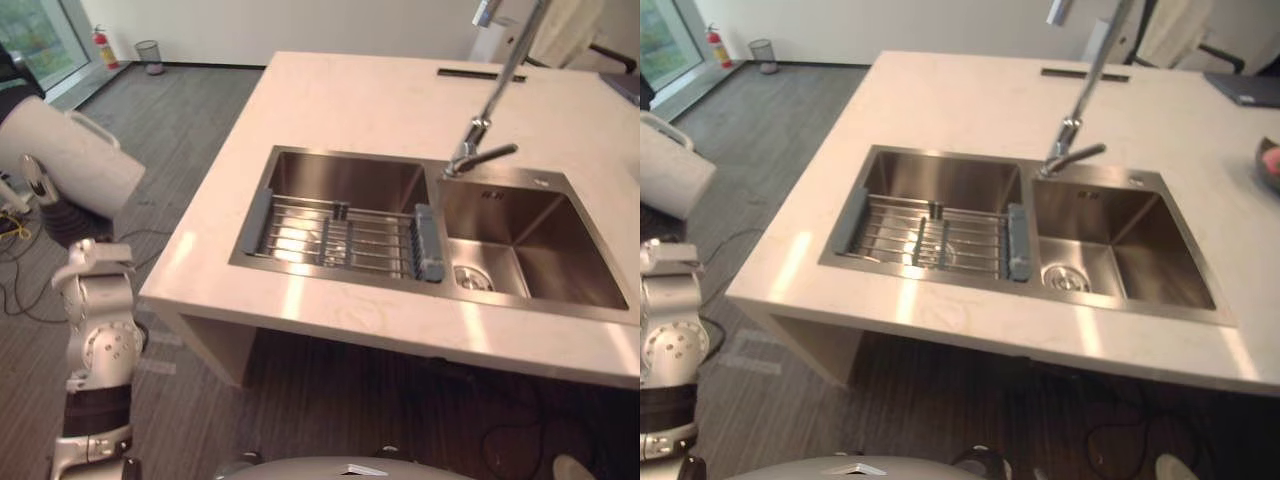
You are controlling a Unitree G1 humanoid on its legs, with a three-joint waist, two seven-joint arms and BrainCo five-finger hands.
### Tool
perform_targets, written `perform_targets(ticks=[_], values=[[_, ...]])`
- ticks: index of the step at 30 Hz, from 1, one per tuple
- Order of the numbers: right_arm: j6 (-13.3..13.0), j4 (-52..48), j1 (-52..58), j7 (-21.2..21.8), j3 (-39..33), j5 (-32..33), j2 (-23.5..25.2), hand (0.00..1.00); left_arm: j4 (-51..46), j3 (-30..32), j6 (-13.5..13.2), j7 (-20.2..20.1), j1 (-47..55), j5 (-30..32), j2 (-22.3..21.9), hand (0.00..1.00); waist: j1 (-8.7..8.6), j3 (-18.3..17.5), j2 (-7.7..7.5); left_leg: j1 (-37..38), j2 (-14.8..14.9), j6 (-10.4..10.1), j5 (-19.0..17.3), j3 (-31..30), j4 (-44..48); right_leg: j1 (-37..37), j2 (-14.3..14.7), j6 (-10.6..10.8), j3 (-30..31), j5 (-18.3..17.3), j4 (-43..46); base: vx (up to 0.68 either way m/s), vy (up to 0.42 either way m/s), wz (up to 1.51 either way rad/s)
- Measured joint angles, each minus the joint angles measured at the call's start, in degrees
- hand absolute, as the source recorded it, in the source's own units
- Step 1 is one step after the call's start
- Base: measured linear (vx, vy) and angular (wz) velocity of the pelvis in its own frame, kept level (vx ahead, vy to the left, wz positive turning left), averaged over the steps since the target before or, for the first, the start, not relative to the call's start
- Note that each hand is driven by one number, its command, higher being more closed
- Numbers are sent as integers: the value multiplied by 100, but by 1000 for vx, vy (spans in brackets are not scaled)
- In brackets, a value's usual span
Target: Walk over to the sink, pick up the cup, carry it to the dishwasher, place the cup inside the dishwasher, then close the dishwasher door
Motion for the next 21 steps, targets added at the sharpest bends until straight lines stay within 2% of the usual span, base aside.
perform_targets(ticks=[2,3,5,6,7,9,10,11,12,13,14,15,16,17,18,19,20,21], values=[[-78,78,169,208,18,-5,145,0,58,-103,-154,-121,298,11,-183,100,79,-85,-137,-119,-62,21,145,-432,-7,-111,11,19,442,-15,421,99,-39,130],[-145,163,169,310,42,-5,168,0,105,-157,-201,-142,431,72,-238,100,138,-124,-223,-182,-134,30,230,-736,3,-119,38,141,725,-170,607,127,-76,135],[-240,156,127,432,92,-30,198,0,165,-145,-253,-151,525,273,-255,100,190,-166,-315,-359,-231,12,276,-1020,112,-58,228,309,1061,-732,672,73,-162,111],[-300,157,20,482,307,-56,84,0,205,-39,-295,-122,628,508,-277,100,264,-170,-329,-507,-348,12,277,-1046,313,125,224,305,1038,-968,490,15,-193,90],[-307,126,-85,542,486,-115,-19,0,203,13,-302,-31,706,778,-276,100,344,-164,-302,-577,-366,13,276,-1043,473,347,283,393,1054,-1029,267,-21,-123,71],[-271,-103,-290,593,960,-303,-271,0,141,189,-304,207,825,1457,-218,100,459,-80,-26,-825,-331,29,297,-983,851,723,442,439,947,-1200,-198,-77,-70,60],[-258,-138,-374,609,1038,-378,-319,0,105,323,-309,219,867,1563,-158,100,498,-80,-13,-891,-343,8,312,-987,898,758,441,428,919,-1351,-248,-137,-124,56],[-216,-202,-529,668,1295,-515,-410,0,97,613,-326,252,922,1700,48,100,565,-78,-9,-1033,-368,-64,356,-999,945,794,438,437,811,-1701,-322,-195,-185,62],[-202,-280,-655,697,1486,-693,-477,0,149,906,-326,200,929,1703,275,100,596,-54,24,-1210,-378,-119,483,-1011,984,807,456,660,701,-1994,-346,-232,-208,78],[-192,-297,-712,696,1598,-757,-541,0,213,1034,-324,121,919,1698,337,100,581,10,139,-1237,-339,-113,586,-1012,981,844,523,640,579,-2029,-283,-338,-204,127],[-163,-310,-724,693,1791,-869,-653,0,234,1252,-295,-144,944,1676,525,100,599,107,273,-1231,-288,41,880,-868,852,1046,595,524,210,-2072,-222,-288,-124,135],[-149,-309,-685,687,1885,-873,-703,0,221,1429,-282,-363,951,1668,635,100,633,111,384,-1192,-207,319,855,-564,720,1156,629,471,-73,-2100,-190,-300,-102,137],[-125,-303,-662,674,1892,-862,-731,0,216,1569,-272,-504,956,1653,698,100,650,116,449,-1205,-158,466,875,-446,667,1215,649,446,-237,-2116,-149,-170,-56,122],[-112,-298,-585,669,1932,-830,-822,0,213,1795,-244,-715,995,1602,751,100,654,112,558,-1245,-23,691,752,-45,653,1326,671,442,-562,-2113,-126,-225,-101,138],[-143,-213,-550,666,1993,-776,-873,0,210,1957,-233,-867,1098,1586,755,100,659,89,612,-1299,82,695,515,464,473,1369,590,432,-881,-2102,-123,-178,-60,139],[-190,-132,-566,661,1985,-773,-875,0,211,2000,-218,-912,1138,1589,755,100,672,86,591,-1306,115,701,452,713,405,1357,485,385,-1057,-2090,-124,-156,7,140],[-252,3,-623,593,1987,-772,-877,0,211,2010,-150,-1004,1146,1637,752,100,707,104,576,-1442,179,799,523,1092,534,1299,334,340,-1364,-2018,-105,-104,120,123],[-297,39,-649,524,2026,-774,-871,0,212,1999,-69,-1096,1164,1642,737,100,735,114,539,-1506,282,877,561,1361,909,1282,149,399,-1583,-1897,-50,-88,125,110]])
